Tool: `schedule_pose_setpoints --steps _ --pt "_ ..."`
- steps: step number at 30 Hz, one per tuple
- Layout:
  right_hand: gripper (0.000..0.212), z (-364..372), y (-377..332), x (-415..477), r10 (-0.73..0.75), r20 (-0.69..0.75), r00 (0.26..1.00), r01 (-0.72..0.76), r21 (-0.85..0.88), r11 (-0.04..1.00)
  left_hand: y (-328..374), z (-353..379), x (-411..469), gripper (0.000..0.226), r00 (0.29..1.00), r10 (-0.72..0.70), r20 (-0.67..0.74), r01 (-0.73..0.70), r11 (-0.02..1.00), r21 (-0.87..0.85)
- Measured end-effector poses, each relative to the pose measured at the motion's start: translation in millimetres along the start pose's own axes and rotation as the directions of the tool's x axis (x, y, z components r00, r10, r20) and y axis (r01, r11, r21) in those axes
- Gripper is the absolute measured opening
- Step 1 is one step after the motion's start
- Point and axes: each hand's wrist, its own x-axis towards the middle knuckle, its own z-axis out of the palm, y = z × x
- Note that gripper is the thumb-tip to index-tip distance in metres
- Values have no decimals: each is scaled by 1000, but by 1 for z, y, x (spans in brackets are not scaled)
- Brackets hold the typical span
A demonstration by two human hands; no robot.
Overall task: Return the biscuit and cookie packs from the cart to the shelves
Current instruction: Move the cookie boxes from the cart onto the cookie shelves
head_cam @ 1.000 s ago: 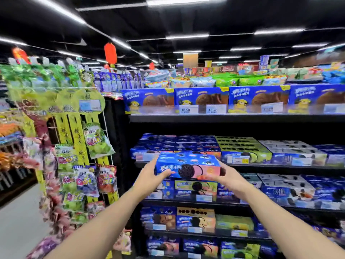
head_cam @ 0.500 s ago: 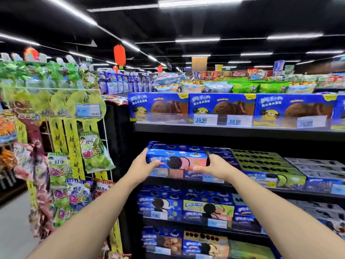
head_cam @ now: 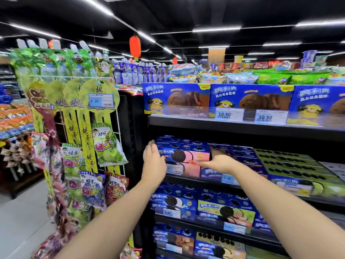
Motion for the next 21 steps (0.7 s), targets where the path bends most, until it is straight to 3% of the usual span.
schedule_pose_setpoints --steps 4,6,10,15,18,21 --pt "127 9 -15 8 10 -11 1000 -11 -63 998 -16 14 -31 49 954 261 -149 -225 949 220" --pt "112 14 -18 8 21 -44 999 -25 -89 996 -26 17 -40 39 942 321 -102 -286 923 259" --pt "72 17 -19 3 20 -129 991 -42 -172 984 -34 20 -44 52 925 372 79 -373 849 374" --pt "49 19 -19 -3 11 -143 990 -59 -333 941 -28 15 -46 57 949 296 103 -312 859 405" --pt "44 20 -19 -15 -15 -194 981 -58 -367 928 -24 10 -57 50 943 312 114 -331 854 401" --pt "55 21 -15 -38 -61 -258 964 -60 -437 897 -18 11 -73 46 925 348 154 -381 839 388"
